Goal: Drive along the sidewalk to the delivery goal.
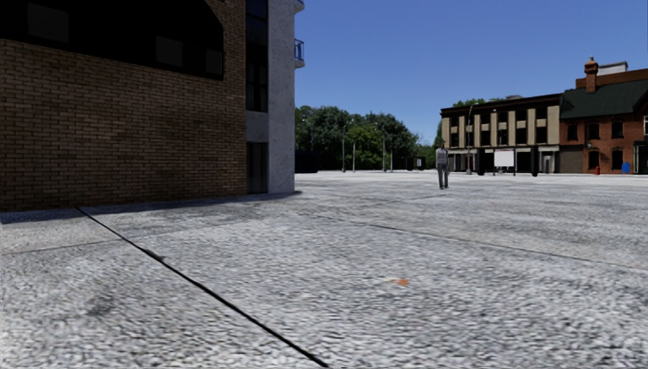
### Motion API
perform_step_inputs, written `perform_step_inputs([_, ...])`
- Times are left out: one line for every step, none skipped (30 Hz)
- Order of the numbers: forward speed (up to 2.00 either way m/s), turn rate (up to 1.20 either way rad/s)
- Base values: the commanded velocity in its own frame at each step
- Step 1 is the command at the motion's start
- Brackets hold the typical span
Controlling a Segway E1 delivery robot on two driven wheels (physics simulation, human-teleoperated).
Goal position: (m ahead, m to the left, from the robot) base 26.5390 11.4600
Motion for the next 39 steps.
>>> perform_step_inputs([2.00, 0.00])
perform_step_inputs([2.00, 0.00])
perform_step_inputs([2.00, 0.00])
perform_step_inputs([2.00, 0.00])
perform_step_inputs([2.00, 0.00])
perform_step_inputs([2.00, 0.00])
perform_step_inputs([2.00, 0.00])
perform_step_inputs([2.00, 0.00])
perform_step_inputs([2.00, 0.00])
perform_step_inputs([2.00, 0.00])
perform_step_inputs([2.00, 0.00])
perform_step_inputs([2.00, 0.00])
perform_step_inputs([2.00, 0.00])
perform_step_inputs([2.00, 0.00])
perform_step_inputs([2.00, 0.00])
perform_step_inputs([2.00, 0.00])
perform_step_inputs([2.00, 0.00])
perform_step_inputs([2.00, 0.00])
perform_step_inputs([2.00, 0.00])
perform_step_inputs([2.00, 0.00])
perform_step_inputs([2.00, 0.00])
perform_step_inputs([2.00, 0.00])
perform_step_inputs([2.00, 0.00])
perform_step_inputs([2.00, 0.00])
perform_step_inputs([2.00, 0.00])
perform_step_inputs([2.00, 0.00])
perform_step_inputs([2.00, 0.00])
perform_step_inputs([2.00, 0.00])
perform_step_inputs([2.00, 0.00])
perform_step_inputs([2.00, 0.00])
perform_step_inputs([2.00, 0.00])
perform_step_inputs([2.00, 0.00])
perform_step_inputs([2.00, 0.00])
perform_step_inputs([2.00, 0.00])
perform_step_inputs([2.00, 0.00])
perform_step_inputs([2.00, 0.00])
perform_step_inputs([2.00, 0.00])
perform_step_inputs([2.00, 0.00])
perform_step_inputs([2.00, 0.00])
